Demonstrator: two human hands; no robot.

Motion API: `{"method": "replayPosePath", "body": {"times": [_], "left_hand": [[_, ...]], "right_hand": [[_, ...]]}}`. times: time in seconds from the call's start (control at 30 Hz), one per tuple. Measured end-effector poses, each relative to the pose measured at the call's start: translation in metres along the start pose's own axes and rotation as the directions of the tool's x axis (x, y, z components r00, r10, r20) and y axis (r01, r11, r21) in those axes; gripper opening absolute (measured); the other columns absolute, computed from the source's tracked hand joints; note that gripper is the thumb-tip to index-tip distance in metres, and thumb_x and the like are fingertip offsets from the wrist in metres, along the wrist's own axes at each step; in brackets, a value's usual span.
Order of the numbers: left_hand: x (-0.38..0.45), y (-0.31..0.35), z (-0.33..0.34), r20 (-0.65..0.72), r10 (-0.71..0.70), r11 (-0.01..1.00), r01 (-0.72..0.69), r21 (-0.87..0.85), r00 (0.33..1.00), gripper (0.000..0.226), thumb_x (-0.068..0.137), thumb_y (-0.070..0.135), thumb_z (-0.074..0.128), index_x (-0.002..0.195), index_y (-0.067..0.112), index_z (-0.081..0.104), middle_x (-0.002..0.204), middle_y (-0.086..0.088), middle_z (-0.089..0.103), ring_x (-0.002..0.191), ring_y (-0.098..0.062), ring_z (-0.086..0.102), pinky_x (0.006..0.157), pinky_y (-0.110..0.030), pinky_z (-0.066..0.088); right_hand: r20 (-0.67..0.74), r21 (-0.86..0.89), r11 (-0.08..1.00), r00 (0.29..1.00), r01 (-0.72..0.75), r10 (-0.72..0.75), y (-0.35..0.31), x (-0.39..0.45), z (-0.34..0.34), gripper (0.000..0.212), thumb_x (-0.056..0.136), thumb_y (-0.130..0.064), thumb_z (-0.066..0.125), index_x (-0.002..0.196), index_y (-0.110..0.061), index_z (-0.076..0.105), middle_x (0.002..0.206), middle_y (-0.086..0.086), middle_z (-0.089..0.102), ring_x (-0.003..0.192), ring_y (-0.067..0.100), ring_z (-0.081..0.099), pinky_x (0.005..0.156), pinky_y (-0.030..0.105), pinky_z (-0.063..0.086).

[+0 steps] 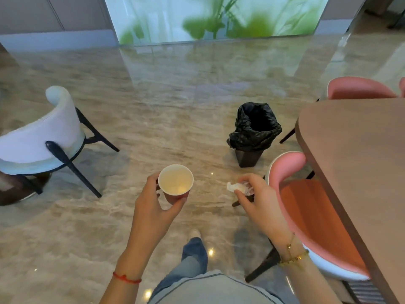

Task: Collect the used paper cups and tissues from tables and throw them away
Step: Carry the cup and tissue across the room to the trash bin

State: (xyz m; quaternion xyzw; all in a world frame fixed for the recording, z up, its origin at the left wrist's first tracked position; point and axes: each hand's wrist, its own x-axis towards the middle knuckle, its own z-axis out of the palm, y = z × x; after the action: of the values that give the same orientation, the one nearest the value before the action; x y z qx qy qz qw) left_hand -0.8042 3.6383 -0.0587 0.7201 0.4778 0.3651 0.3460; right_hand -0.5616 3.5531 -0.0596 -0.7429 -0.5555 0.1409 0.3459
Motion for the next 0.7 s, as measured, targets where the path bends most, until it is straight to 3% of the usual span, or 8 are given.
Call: {"method": "replayPosePath", "body": {"times": [0.07, 0.2, 0.3, 0.43, 0.57, 0.7], "left_hand": [[0.054, -0.003, 0.005, 0.014, 0.010, 1.000, -0.010, 0.002, 1.000, 0.067, 0.069, 0.040, 0.082, 0.121, 0.045, 0.040, 0.113, 0.038, 0.047, 0.106, 0.015, 0.048, 0.076, -0.002, 0.041], [0.157, -0.010, 0.019, 0.058, 0.051, 0.999, -0.051, 0.005, 0.997, 0.065, 0.070, 0.041, 0.081, 0.117, 0.050, 0.037, 0.111, 0.039, 0.046, 0.105, 0.015, 0.048, 0.074, -0.003, 0.041], [0.224, -0.011, 0.034, 0.116, 0.060, 0.998, -0.062, 0.007, 0.991, 0.064, 0.070, 0.040, 0.081, 0.117, 0.047, 0.039, 0.113, 0.035, 0.048, 0.105, 0.012, 0.050, 0.074, -0.005, 0.042], [0.300, -0.014, 0.062, 0.200, 0.079, 0.997, -0.079, -0.009, 0.977, 0.066, 0.069, 0.038, 0.082, 0.121, 0.041, 0.042, 0.116, 0.028, 0.051, 0.105, 0.006, 0.052, 0.077, -0.006, 0.043], [0.375, -0.020, 0.104, 0.260, 0.087, 0.996, -0.082, -0.033, 0.962, 0.066, 0.068, 0.036, 0.083, 0.122, 0.034, 0.046, 0.116, 0.020, 0.056, 0.105, 0.000, 0.054, 0.084, -0.015, 0.046], [0.450, -0.021, 0.159, 0.319, 0.115, 0.992, -0.093, -0.081, 0.941, 0.068, 0.067, 0.037, 0.083, 0.121, 0.041, 0.042, 0.114, 0.031, 0.051, 0.105, 0.010, 0.052, 0.080, -0.010, 0.043]], "right_hand": [[-0.014, 0.001, 1.000, 1.000, 0.000, 0.000, 0.001, 0.052, 0.004, 0.023, 0.088, -0.018, 0.064, 0.110, -0.020, 0.057, 0.103, -0.011, 0.057, 0.093, 0.000, 0.049, 0.080, 0.005, 0.036], [-0.056, 0.015, 1.000, 0.998, -0.002, 0.003, 0.006, 0.144, 0.011, 0.022, 0.089, -0.018, 0.063, 0.110, -0.020, 0.057, 0.104, -0.009, 0.059, 0.098, 0.007, 0.054, 0.084, 0.020, 0.043], [-0.112, 0.022, 0.999, 0.993, -0.045, 0.047, 0.016, 0.199, 0.015, 0.022, 0.088, -0.016, 0.064, 0.109, -0.019, 0.058, 0.102, -0.007, 0.060, 0.096, 0.009, 0.055, 0.083, 0.023, 0.043], [-0.144, 0.021, 0.995, 0.984, -0.100, 0.102, 0.039, 0.259, 0.020, 0.023, 0.086, -0.016, 0.066, 0.107, -0.020, 0.058, 0.099, -0.008, 0.059, 0.093, 0.007, 0.053, 0.081, 0.017, 0.040], [-0.189, 0.034, 0.988, 0.970, -0.148, 0.152, 0.073, 0.320, 0.023, 0.023, 0.085, -0.015, 0.067, 0.106, -0.019, 0.058, 0.097, -0.007, 0.059, 0.091, 0.005, 0.052, 0.079, 0.007, 0.037], [-0.253, 0.008, 0.978, 0.946, -0.207, 0.203, 0.113, 0.385, 0.021, 0.024, 0.083, -0.011, 0.067, 0.105, -0.016, 0.059, 0.095, -0.004, 0.061, 0.089, 0.009, 0.054, 0.076, 0.015, 0.040]]}}
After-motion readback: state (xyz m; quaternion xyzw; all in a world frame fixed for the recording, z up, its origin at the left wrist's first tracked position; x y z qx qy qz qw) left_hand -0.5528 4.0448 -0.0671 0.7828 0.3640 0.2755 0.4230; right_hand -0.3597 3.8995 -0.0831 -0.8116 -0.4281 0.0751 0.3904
